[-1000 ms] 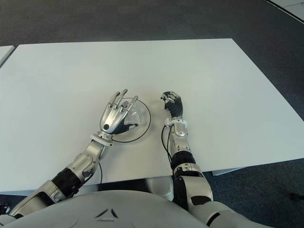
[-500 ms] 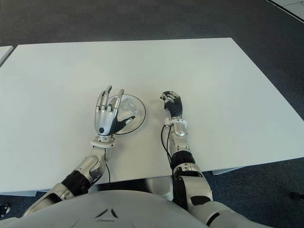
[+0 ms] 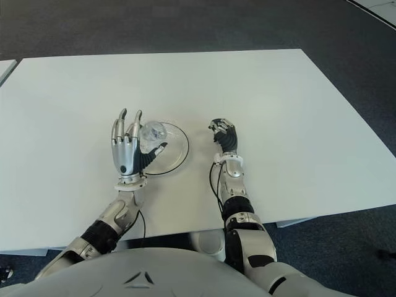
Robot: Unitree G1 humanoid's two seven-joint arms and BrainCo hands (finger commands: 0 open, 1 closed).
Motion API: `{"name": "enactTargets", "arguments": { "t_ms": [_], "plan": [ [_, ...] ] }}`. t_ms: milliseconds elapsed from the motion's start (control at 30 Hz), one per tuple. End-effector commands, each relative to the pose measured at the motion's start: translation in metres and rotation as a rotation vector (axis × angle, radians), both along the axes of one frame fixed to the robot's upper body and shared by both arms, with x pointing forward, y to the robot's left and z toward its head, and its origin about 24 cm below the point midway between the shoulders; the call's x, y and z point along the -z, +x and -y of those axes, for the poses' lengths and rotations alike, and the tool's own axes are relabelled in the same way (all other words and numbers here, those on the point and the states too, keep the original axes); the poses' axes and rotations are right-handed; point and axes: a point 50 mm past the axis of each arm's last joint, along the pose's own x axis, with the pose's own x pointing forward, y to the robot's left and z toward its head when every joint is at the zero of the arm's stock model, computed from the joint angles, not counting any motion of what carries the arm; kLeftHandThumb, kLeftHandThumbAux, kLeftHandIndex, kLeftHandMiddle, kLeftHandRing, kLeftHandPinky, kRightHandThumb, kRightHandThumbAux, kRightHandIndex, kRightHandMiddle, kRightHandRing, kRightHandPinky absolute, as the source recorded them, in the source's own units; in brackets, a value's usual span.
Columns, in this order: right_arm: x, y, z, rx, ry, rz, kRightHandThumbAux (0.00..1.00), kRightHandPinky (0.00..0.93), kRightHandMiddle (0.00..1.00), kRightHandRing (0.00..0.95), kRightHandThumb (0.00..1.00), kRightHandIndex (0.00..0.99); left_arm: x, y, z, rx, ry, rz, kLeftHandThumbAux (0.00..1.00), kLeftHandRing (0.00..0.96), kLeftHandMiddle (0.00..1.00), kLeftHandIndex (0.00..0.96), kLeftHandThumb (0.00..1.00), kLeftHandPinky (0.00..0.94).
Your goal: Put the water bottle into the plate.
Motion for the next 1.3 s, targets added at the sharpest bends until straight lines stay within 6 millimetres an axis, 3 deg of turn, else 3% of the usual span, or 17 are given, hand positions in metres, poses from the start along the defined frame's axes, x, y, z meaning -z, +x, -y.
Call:
{"name": "enactTargets", "arguments": {
  "t_ms": [33, 800, 1300],
  "plan": [
    [0.03, -0.02, 0.003, 0.015, 0.022, -0.169, 0.679, 0.757, 0.56, 0.776, 0.844, 0.428, -0.006, 0.002, -0.007, -0.019, -0.112, -0.011, 0.627, 0.0, 0.0, 0.0, 0.126, 0.0],
    [0.03, -0.02, 0.003, 0.019, 0.012, -0.164, 0.677, 0.756, 0.555, 0.772, 0.845, 0.43, -0.006, -0.001, -0.044, -0.056, -0.561, -0.247, 0.613, 0.0, 0.0, 0.0, 0.154, 0.0],
    [0.03, -0.019, 0.003, 0.022, 0.008, -0.174, 0.678, 0.757, 0.558, 0.772, 0.845, 0.429, -0.004, -0.001, -0.054, -0.1, -0.523, -0.259, 0.605, 0.0, 0.0, 0.0, 0.158, 0.0]
  ]
}}
